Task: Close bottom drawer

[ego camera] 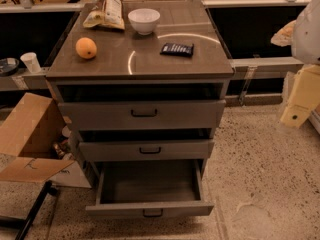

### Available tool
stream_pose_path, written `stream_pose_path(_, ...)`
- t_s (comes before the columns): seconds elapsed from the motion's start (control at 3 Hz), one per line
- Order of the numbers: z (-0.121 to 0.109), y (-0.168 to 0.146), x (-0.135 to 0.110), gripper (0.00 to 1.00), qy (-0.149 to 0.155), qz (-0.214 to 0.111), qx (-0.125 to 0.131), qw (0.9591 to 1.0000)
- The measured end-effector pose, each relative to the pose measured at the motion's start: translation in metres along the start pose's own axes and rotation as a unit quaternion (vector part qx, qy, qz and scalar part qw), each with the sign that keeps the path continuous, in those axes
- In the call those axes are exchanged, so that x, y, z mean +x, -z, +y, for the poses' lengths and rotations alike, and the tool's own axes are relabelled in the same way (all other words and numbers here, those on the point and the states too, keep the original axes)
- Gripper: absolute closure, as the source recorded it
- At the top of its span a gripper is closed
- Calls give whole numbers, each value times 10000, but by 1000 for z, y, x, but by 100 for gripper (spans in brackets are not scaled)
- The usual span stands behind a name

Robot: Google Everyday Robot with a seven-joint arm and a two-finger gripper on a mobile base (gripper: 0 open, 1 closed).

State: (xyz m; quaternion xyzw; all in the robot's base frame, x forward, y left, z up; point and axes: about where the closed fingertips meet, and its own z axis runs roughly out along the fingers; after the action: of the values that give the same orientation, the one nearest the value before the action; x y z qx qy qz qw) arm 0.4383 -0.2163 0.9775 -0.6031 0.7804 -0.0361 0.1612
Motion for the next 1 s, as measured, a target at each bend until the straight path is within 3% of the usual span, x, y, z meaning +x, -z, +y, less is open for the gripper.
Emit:
stream_pose_path(0.67,-3,-1,-8,0,63,57,26,10000)
stream_pose_path(1.0,4,-55,-2,0,238,-108,-273,9993)
